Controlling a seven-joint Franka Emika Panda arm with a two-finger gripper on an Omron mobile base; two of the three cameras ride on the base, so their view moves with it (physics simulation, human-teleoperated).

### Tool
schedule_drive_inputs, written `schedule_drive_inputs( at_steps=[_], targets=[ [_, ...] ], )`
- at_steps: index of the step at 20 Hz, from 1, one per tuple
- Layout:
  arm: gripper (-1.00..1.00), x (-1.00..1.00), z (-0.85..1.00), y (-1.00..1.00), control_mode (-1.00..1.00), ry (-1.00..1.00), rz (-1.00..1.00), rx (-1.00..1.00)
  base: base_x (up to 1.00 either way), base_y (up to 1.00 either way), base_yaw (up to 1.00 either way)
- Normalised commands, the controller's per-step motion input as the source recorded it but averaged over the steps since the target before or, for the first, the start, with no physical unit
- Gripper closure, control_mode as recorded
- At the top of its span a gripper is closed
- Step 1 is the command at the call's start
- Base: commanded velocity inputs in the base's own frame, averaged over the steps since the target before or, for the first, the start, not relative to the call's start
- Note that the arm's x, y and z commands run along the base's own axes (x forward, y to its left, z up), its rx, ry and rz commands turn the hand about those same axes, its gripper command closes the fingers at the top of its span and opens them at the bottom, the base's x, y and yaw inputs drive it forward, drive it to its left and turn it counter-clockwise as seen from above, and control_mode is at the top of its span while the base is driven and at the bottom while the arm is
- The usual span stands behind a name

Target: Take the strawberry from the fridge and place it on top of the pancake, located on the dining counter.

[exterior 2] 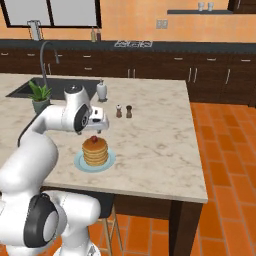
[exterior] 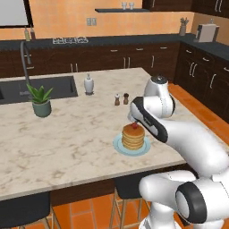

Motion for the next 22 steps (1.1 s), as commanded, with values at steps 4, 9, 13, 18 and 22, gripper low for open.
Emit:
schedule_drive_inputs(
  at_steps=[4, 9, 13, 18, 22],
  targets=[
    [-1.00, -0.66, 0.40, -0.18, -1.00, 0.00, -0.02, 0.00, 0.00, 0.00, 0.00],
    [-1.00, -0.62, 0.30, -0.10, -1.00, -0.05, -0.01, 0.00, 0.00, 0.00, 0.00],
    [-1.00, -0.61, 0.24, -0.06, -1.00, -0.08, -0.01, 0.00, 0.00, 0.00, 0.00],
    [-1.00, -0.63, 0.42, -0.06, -1.00, -0.13, -0.02, 0.00, 0.00, 0.00, 0.00],
    [-1.00, -0.62, 0.56, -0.07, -1.00, -0.20, -0.02, 0.00, 0.00, 0.00, 0.00]
  ],
)
